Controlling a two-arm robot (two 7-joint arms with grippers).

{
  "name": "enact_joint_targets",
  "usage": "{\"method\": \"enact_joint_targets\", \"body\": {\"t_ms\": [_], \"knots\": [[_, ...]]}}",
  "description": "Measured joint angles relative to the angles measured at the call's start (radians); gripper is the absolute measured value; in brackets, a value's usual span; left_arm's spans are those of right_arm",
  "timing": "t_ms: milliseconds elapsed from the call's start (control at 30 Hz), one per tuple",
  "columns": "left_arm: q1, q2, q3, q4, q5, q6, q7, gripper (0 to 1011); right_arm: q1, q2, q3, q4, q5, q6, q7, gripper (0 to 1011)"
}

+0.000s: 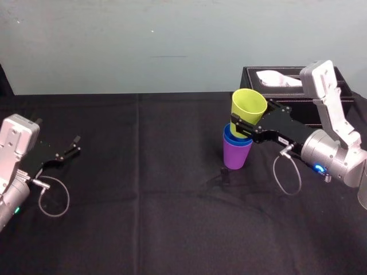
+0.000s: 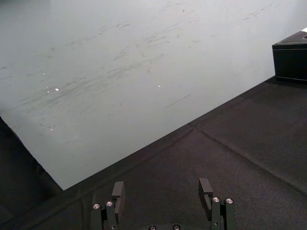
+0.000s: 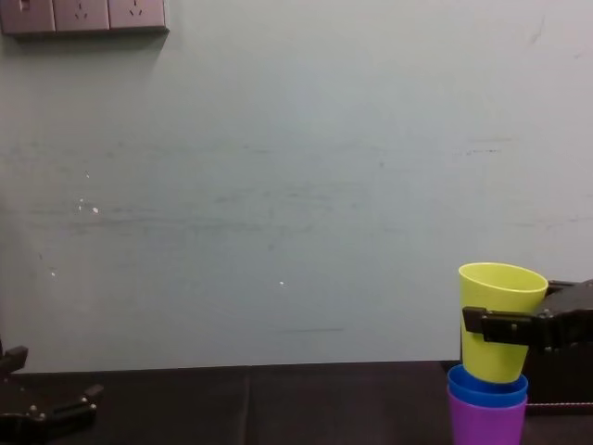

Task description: Stack the three plastic cups sequentially using one hand.

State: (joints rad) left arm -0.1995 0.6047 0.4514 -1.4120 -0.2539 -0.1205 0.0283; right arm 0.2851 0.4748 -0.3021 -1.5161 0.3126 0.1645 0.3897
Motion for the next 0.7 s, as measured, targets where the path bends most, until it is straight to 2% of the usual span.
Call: {"method": "enact_joint_targets", "body": {"t_ms": [700], "knots": [[0.000, 0.000, 0.000, 0.000, 0.000, 0.000, 0.000, 1010, 0.002, -0.005, -0.009, 0.014, -0.009, 0.003, 0.010, 739]]}}
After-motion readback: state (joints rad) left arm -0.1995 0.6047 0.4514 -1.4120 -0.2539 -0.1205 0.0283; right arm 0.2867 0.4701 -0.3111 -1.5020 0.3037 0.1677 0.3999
